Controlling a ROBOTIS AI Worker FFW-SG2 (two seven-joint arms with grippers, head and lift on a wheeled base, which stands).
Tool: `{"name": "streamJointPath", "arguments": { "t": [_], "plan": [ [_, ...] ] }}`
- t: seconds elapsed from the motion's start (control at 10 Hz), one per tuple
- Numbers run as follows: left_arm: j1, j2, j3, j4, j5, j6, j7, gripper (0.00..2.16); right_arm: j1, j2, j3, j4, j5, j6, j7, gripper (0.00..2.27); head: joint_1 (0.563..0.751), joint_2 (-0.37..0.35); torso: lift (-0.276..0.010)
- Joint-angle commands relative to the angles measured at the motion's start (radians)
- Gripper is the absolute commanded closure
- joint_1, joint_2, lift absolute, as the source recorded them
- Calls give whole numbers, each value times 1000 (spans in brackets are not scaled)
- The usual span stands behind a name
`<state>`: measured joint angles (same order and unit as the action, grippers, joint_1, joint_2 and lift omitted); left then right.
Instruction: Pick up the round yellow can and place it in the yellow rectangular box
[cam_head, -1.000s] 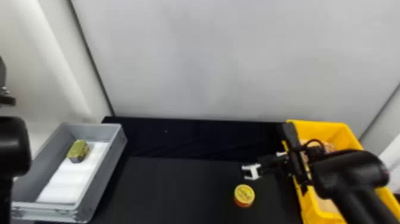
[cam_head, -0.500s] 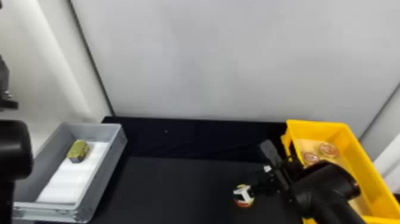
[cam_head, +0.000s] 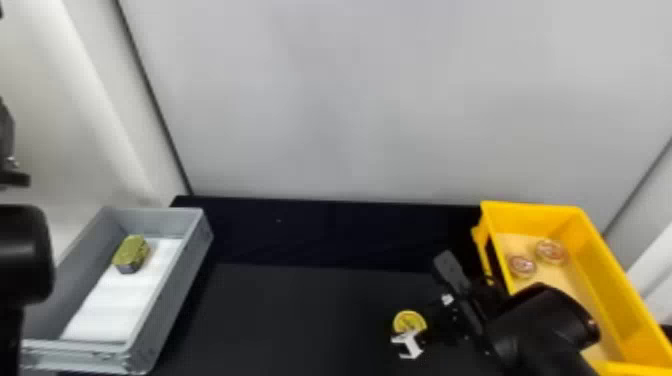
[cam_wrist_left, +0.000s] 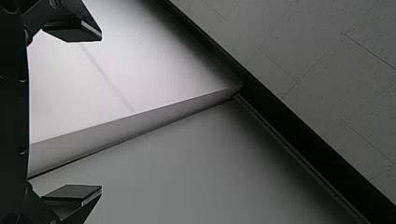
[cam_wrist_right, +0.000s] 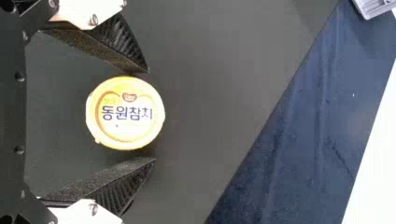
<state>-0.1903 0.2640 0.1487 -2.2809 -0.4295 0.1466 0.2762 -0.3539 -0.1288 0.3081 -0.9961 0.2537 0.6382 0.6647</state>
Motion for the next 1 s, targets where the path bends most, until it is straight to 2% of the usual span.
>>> {"name": "streamJointPath", "arguments": {
  "t": [0.0, 0.8, 0.9],
  "plan": [
    [-1, -2, -3, 0, 0, 1, 0, 125, 1, -2, -12, -12, 1, -1, 1, 144, 663, 54, -10],
    [-3, -5, -6, 1, 0, 1, 0, 125, -4, -15, 28, -30, 19, 69, -5, 159, 663, 54, -10],
    [-1, -5, -4, 1, 0, 1, 0, 125, 0, -15, 31, -38, 19, 69, -8, 372, 663, 54, -10]
  ]
}}
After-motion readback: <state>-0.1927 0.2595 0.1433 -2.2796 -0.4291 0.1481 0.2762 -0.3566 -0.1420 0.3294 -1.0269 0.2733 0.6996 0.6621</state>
